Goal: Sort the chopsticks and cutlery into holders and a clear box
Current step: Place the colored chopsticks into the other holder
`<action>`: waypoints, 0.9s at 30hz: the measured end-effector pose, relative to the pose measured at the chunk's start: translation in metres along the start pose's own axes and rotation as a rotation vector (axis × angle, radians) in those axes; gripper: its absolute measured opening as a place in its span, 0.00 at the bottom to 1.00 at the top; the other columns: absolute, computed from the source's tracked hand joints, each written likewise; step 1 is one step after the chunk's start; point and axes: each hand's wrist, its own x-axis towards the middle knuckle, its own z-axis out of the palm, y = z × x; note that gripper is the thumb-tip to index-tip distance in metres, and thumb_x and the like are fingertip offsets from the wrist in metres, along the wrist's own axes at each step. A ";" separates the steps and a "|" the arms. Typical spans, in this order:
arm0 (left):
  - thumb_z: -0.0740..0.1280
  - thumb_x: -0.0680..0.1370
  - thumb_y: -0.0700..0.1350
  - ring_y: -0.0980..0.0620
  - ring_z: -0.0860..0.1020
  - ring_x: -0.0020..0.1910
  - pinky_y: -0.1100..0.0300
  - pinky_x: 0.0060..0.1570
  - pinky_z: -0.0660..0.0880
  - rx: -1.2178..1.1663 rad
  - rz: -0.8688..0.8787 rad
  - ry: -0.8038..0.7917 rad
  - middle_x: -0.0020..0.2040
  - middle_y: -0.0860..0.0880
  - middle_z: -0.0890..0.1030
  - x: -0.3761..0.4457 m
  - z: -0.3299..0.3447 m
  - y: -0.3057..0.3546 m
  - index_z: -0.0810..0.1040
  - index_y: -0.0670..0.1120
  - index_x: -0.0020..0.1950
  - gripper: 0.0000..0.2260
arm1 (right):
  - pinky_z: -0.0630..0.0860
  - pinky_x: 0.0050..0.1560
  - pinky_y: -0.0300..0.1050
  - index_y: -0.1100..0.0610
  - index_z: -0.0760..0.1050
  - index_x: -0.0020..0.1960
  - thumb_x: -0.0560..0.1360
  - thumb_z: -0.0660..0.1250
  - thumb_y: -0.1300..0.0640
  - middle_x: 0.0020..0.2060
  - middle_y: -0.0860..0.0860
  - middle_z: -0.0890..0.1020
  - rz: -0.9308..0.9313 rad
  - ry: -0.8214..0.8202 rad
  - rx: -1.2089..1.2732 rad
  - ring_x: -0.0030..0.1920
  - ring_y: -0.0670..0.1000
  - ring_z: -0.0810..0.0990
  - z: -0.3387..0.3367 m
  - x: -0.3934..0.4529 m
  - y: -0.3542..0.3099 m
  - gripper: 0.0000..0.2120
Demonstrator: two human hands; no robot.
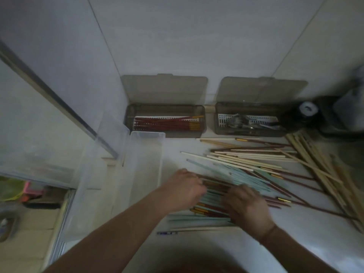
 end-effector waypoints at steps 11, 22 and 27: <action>0.65 0.78 0.47 0.46 0.75 0.58 0.51 0.59 0.66 -0.002 -0.106 -0.153 0.54 0.49 0.81 0.005 0.009 0.014 0.81 0.49 0.54 0.08 | 0.73 0.33 0.44 0.49 0.82 0.42 0.73 0.60 0.50 0.39 0.47 0.80 0.237 -0.066 -0.113 0.40 0.53 0.78 0.018 -0.022 -0.023 0.12; 0.66 0.79 0.50 0.45 0.80 0.48 0.57 0.46 0.75 0.008 -0.316 -0.211 0.48 0.47 0.84 0.010 0.006 0.017 0.83 0.47 0.49 0.09 | 0.69 0.39 0.48 0.50 0.82 0.44 0.71 0.66 0.54 0.40 0.49 0.81 0.241 0.023 -0.292 0.40 0.57 0.78 0.021 -0.024 -0.014 0.06; 0.76 0.66 0.40 0.47 0.82 0.36 0.61 0.33 0.66 0.153 -0.300 -0.311 0.36 0.48 0.83 0.014 -0.009 0.026 0.83 0.47 0.38 0.04 | 0.73 0.37 0.47 0.52 0.81 0.47 0.72 0.61 0.56 0.41 0.50 0.81 0.096 -0.002 -0.273 0.40 0.57 0.79 0.020 -0.021 -0.009 0.10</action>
